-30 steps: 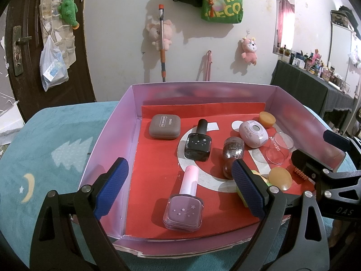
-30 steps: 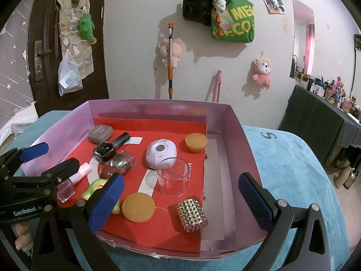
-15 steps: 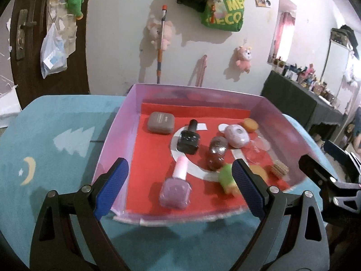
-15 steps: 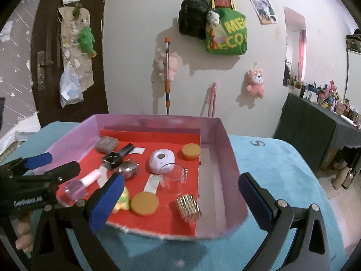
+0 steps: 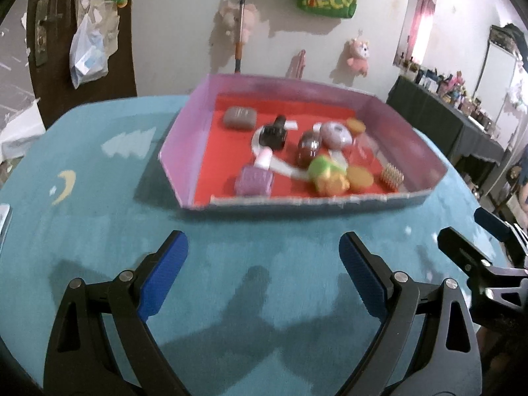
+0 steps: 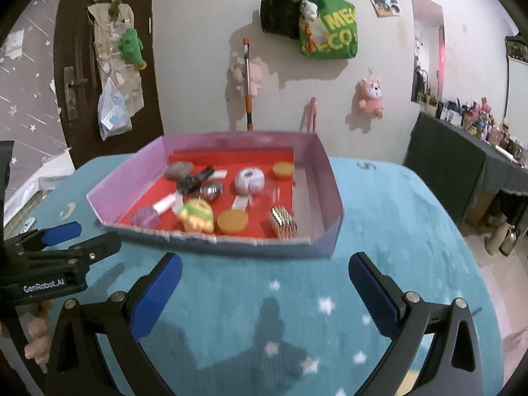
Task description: Organize rigid objects
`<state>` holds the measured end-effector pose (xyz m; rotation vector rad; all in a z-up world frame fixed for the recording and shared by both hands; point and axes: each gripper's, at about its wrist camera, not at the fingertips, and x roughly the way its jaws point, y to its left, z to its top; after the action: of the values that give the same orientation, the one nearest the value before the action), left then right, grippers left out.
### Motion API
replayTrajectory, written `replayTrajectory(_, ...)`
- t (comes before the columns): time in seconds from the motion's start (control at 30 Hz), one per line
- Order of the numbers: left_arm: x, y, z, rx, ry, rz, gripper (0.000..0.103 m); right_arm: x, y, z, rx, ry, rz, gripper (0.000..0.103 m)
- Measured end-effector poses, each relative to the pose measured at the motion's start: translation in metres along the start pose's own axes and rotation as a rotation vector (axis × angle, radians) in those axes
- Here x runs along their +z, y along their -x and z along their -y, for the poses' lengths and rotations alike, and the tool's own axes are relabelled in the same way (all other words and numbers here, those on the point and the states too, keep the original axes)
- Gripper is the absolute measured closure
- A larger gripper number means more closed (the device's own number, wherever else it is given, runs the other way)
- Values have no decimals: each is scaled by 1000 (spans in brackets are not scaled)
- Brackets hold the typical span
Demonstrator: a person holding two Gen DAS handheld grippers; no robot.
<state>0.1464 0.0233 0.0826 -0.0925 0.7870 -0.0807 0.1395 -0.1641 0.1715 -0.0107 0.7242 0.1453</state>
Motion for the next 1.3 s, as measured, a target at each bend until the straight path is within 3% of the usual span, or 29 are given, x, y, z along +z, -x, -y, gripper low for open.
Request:
replayTrajectory(0.4, -29, -28, 14, 30, -67, -142, 9, -34, -24, 2, -48, -12, -182, 0)
replayTrajectory(0.7, -27, -32, 18, 81, -73, -152, 5, -37, -46, 9, -88, -36, -304, 0)
replayTrajectory(0.83, -26, -34, 15, 95, -56, -161, 0, -35, -47, 12, -95, -36, -316, 0)
replayTrajectory(1.3, -26, -34, 14, 100, -53, -157, 0, -34, -48, 12, -89, -29, -320, 0)
